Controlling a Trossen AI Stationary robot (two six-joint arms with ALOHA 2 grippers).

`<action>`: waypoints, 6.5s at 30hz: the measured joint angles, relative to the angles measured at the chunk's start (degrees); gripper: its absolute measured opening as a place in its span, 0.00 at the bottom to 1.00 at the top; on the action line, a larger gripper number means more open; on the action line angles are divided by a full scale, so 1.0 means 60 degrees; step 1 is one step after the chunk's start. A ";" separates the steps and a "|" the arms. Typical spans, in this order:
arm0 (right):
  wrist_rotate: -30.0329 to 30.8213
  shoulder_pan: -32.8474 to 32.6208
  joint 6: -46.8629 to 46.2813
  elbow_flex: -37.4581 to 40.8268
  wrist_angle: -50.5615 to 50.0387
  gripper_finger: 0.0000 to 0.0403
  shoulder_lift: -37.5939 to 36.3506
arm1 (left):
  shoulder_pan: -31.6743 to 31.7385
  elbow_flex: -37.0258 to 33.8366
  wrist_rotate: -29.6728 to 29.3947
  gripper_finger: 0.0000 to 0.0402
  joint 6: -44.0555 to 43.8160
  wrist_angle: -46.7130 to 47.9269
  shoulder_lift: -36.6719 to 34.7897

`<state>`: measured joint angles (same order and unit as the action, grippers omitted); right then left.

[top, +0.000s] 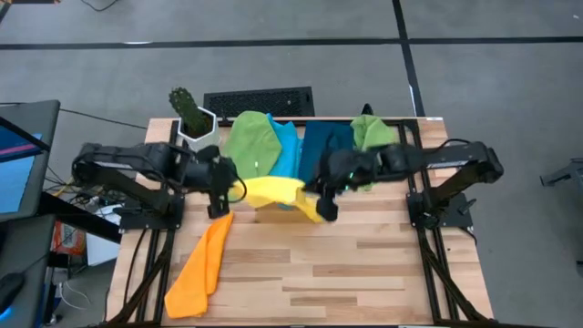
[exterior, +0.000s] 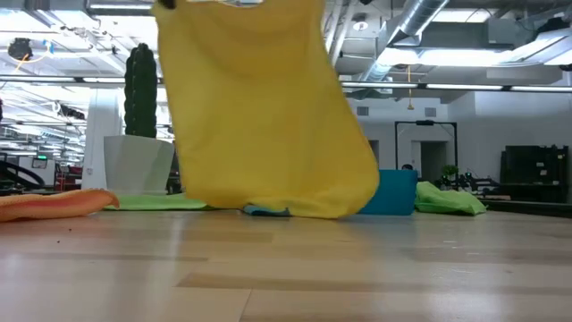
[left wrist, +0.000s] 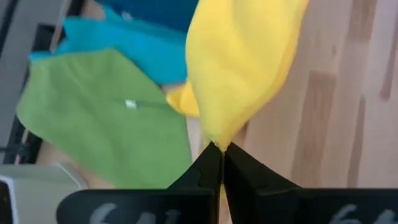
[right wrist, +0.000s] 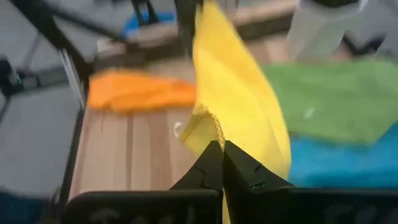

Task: Fold microfiber towels
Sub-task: Fold the yellow towel

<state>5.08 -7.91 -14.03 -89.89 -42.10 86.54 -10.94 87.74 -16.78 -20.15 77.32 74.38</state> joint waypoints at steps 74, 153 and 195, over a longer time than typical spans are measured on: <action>0.0672 -0.5282 -0.0815 0.0266 0.4786 0.51 0.6872 | -0.4182 -0.4401 0.1683 0.00 -0.3616 -0.6587 0.3560; 0.4968 -0.6666 -0.6241 0.0255 -0.1015 0.01 0.2605 | -0.5237 0.4564 -0.0786 0.00 -0.3331 0.1893 0.4649; 0.1414 -0.3856 -0.4132 0.2021 -0.1087 0.01 0.3188 | -0.4598 -0.1001 -0.0668 0.00 -0.3106 -0.1315 0.5611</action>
<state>13.56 -31.05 -38.82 -77.76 -48.62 105.66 -38.53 81.74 -20.78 -38.79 69.43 108.05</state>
